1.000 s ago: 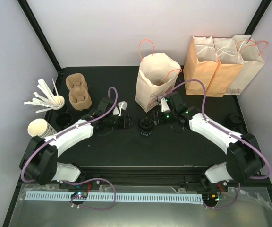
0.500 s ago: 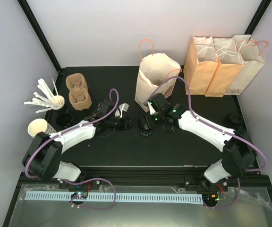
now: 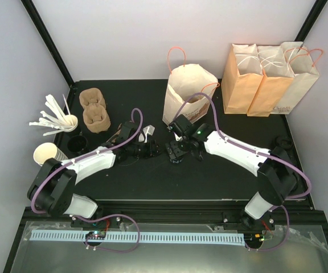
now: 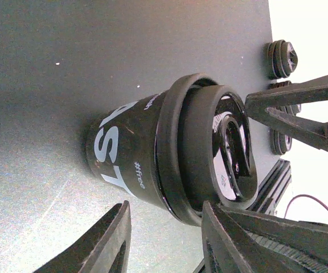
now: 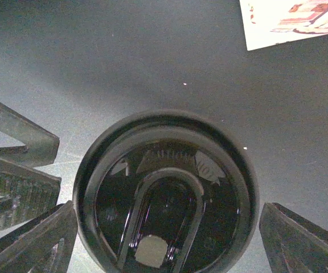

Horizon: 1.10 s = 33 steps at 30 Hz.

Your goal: Pack the takeout coffee

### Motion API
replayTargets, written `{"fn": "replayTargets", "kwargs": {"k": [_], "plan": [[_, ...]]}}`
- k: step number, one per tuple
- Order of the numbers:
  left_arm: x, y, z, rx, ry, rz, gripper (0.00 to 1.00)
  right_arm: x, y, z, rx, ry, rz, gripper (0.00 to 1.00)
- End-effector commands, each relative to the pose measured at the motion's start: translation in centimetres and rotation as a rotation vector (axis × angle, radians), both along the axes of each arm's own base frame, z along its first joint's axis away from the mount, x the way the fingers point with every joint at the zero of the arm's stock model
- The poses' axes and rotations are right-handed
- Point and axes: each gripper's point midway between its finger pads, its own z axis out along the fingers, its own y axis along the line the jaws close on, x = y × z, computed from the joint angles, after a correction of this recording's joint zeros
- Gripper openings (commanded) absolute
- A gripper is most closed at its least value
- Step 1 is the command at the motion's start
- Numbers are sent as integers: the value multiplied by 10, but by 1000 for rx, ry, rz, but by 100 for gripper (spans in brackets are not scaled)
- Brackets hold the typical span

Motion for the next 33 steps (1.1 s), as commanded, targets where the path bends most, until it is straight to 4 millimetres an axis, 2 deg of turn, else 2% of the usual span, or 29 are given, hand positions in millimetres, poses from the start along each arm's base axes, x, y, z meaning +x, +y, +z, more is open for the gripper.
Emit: {"fn": "replayTargets", "kwargs": {"k": [1, 12, 33], "plan": [[5, -1, 2, -23, -11, 5, 37, 2, 4, 6, -12, -18, 5, 90], [6, 1, -3, -27, -4, 14, 33, 7, 4, -1, -42, -13, -6, 82], [11, -13, -2, -110, 33, -5, 28, 2, 0, -9, -69, 10, 1, 70]]}}
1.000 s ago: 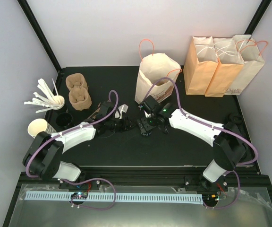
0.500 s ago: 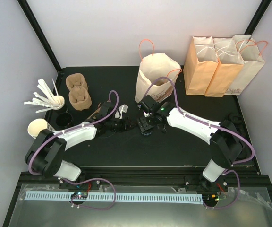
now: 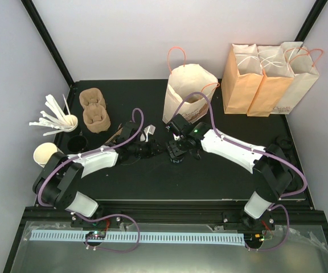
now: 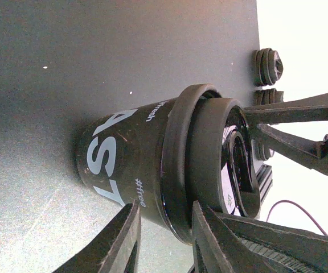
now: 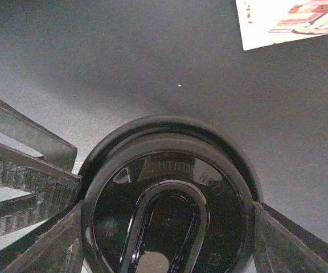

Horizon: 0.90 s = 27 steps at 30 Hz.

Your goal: Pack the takeout coffee

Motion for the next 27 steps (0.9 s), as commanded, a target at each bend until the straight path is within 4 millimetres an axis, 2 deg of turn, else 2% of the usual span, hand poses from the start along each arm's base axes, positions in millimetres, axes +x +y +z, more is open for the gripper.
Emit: {"fn": "replayTargets", "kwargs": {"k": [1, 20, 27], "plan": [[3, -7, 6, -48, -4, -17, 28, -2, -3, -2, -37, -3, 9, 70], [1, -24, 12, -207, 53, -30, 25, -22, -18, -34, -80, 29, 17, 69], [3, -31, 18, -273, 68, -44, 24, -27, -11, -40, -40, 60, 34, 68]]}}
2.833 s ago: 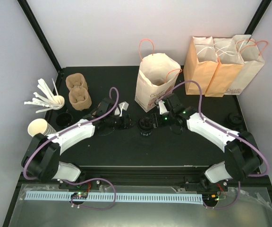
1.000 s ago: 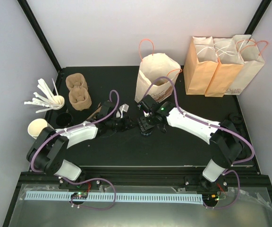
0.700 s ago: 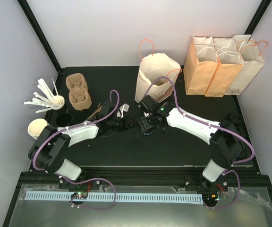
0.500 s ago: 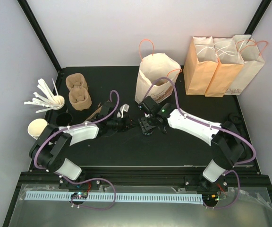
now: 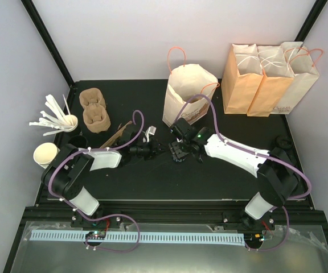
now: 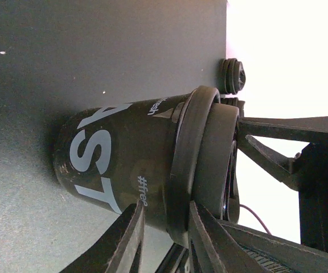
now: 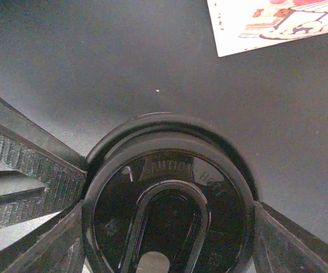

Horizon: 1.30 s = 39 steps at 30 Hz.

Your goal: Pack the takeout coffee

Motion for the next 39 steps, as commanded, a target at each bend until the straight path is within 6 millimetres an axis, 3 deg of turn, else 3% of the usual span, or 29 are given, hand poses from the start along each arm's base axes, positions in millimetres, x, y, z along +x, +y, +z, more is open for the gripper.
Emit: {"fn": "replayTargets", "kwargs": {"k": [1, 12, 33, 36, 39], "plan": [[0, -17, 24, -116, -44, -54, 24, -29, 0, -36, -25, 137, 50, 68], [5, -17, 11, -106, -17, -36, 23, -33, 0, -43, -46, 171, 77, 68], [-8, 4, -56, 144, 105, -20, 21, -45, -14, -51, -78, 276, 113, 65], [-10, 6, -55, 142, 102, -22, 21, -48, -13, -51, -79, 294, 124, 64], [-6, 6, -32, 115, 38, -19, 26, -49, -15, -47, -82, 286, 128, 63]]}}
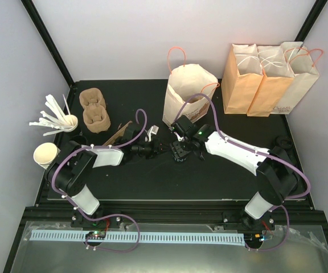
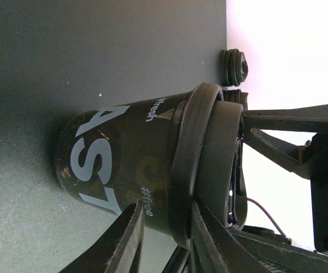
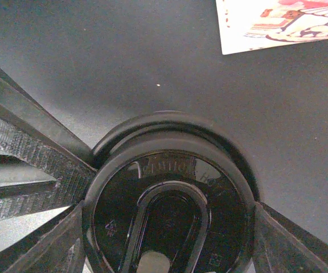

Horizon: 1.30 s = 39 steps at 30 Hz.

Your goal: Pack the takeout coffee

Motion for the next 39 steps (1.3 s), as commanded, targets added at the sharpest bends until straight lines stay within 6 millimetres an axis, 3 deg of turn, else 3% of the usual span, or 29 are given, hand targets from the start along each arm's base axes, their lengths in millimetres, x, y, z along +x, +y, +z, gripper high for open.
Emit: {"fn": "replayTargets", "kwargs": {"k": [1, 3, 7, 12, 22, 39], "plan": [[-9, 12, -14, 97, 23, 22, 28, -51, -12, -43, -65, 250, 66, 63], [-2, 14, 15, 77, -51, 15, 33, -50, -15, -38, -68, 234, 65, 63], [15, 26, 51, 78, -129, 32, 41, -52, -13, -36, -50, 234, 81, 63], [25, 23, 63, 48, -141, 1, 43, -53, -10, -34, -35, 231, 104, 63], [27, 14, 38, 39, -91, -37, 33, -55, -12, -31, -56, 232, 136, 63], [4, 6, 4, 63, -24, -77, 27, -51, -18, -37, -141, 208, 118, 63]]}}
